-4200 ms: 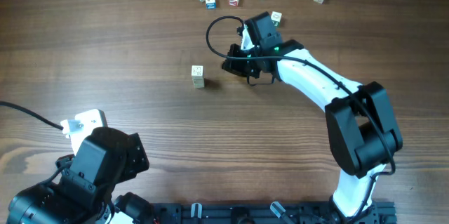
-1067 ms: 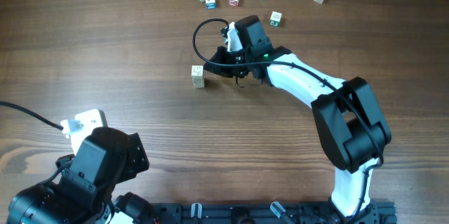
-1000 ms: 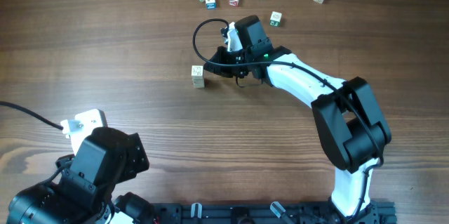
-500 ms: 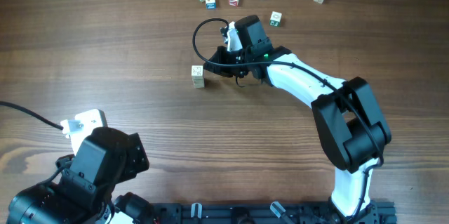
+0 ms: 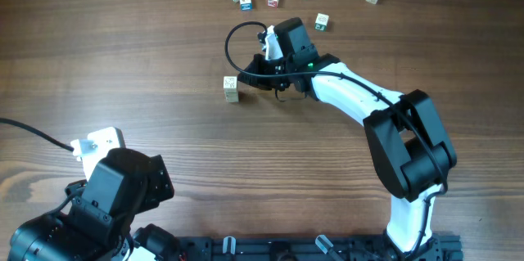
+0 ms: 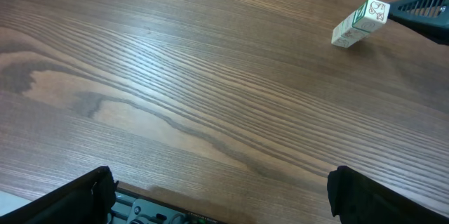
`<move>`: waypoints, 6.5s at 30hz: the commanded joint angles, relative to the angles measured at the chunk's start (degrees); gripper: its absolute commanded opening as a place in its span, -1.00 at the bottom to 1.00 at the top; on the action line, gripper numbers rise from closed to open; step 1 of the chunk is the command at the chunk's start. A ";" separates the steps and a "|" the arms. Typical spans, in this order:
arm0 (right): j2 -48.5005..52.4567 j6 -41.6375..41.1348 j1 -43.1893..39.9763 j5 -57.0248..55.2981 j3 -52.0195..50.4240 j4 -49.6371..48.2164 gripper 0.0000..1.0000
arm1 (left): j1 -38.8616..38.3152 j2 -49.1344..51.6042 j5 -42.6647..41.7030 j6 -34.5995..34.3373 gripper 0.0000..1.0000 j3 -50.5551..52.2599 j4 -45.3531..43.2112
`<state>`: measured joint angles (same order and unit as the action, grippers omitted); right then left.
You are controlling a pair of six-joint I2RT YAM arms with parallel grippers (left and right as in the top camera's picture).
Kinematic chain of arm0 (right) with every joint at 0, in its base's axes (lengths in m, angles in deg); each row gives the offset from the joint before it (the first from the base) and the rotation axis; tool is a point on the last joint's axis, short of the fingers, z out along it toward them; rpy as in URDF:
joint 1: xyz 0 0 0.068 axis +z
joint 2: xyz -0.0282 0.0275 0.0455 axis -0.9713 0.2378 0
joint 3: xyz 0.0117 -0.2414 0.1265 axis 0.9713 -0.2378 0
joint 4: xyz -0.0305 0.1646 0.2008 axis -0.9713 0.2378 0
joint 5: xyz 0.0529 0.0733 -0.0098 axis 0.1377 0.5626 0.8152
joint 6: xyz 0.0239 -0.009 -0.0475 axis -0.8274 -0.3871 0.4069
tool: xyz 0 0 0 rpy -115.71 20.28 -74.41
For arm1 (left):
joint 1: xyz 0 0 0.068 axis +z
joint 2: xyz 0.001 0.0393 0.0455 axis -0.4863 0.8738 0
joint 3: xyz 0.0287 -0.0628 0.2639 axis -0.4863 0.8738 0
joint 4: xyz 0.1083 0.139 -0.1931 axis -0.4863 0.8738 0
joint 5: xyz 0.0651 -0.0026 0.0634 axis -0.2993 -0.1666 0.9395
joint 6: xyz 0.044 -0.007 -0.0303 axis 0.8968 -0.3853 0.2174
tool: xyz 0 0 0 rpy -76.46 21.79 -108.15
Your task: Form a tower
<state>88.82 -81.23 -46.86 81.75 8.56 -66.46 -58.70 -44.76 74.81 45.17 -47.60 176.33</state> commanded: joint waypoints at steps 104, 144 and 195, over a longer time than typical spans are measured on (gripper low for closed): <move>-55.87 28.81 -5.62 -63.19 -0.57 55.19 0.99 | 0.26 -0.02 1.16 0.66 1.00 0.09 -0.17; -117.24 38.71 -31.89 -32.30 -75.91 -8.07 0.99 | 0.26 -0.02 1.16 0.66 1.00 0.09 -0.17; -117.24 38.71 -31.87 -32.30 -75.91 -8.07 1.00 | 25.00 -41.18 -23.32 34.45 1.00 68.59 -94.95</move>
<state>-27.79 -41.74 -78.61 50.21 -67.28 -74.38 -34.94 -83.75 56.63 71.70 16.99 83.97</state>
